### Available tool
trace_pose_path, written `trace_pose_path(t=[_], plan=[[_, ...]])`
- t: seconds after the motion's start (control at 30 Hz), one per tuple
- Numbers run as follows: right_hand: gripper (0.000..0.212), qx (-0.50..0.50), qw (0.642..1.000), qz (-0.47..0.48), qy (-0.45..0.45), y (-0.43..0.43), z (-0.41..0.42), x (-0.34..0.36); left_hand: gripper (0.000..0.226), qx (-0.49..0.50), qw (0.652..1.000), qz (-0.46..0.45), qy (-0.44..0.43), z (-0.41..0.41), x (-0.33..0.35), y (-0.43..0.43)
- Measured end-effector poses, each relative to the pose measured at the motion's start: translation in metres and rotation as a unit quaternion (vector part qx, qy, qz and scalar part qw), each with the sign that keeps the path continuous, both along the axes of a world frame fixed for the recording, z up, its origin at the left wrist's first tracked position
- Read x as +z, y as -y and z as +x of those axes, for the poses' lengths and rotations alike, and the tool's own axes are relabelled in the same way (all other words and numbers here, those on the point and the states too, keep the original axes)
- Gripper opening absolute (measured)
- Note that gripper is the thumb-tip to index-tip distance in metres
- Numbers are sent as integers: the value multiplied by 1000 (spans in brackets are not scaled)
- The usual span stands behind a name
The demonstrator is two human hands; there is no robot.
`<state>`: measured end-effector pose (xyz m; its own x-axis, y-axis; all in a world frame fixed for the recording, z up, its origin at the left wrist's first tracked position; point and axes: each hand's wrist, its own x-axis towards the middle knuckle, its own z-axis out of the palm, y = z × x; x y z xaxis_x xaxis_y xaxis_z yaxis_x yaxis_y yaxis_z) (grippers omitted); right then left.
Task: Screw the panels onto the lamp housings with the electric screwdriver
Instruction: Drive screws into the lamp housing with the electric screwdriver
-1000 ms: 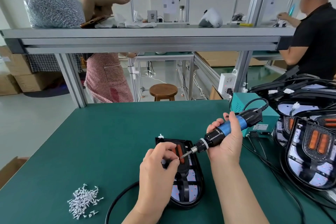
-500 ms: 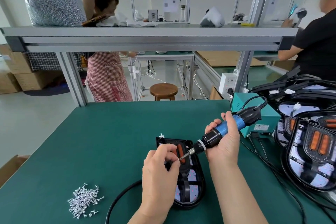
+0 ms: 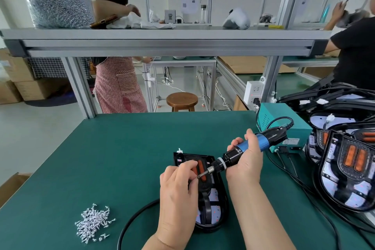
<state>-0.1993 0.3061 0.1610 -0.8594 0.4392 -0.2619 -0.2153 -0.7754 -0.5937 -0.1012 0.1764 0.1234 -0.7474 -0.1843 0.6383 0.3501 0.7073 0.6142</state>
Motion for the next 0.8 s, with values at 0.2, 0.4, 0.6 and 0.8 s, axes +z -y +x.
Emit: trace_pose_path(t=[0.2, 0.4, 0.6, 0.8], plan=[[28, 1, 1000, -12, 2, -6, -1, 2, 51, 2, 997, 40, 72, 5, 4, 2], [31, -2, 1000, -21, -3, -13, -1, 4, 40, 61, 987, 96, 110, -1, 9, 21], [20, -21, 995, 53, -81, -21, 3, 20, 73, 21, 927, 117, 356, -26, 13, 27], [16, -44, 981, 122, -141, -21, 6, 40, 61, -89, 881, 236, 400, -14, 5, 39]])
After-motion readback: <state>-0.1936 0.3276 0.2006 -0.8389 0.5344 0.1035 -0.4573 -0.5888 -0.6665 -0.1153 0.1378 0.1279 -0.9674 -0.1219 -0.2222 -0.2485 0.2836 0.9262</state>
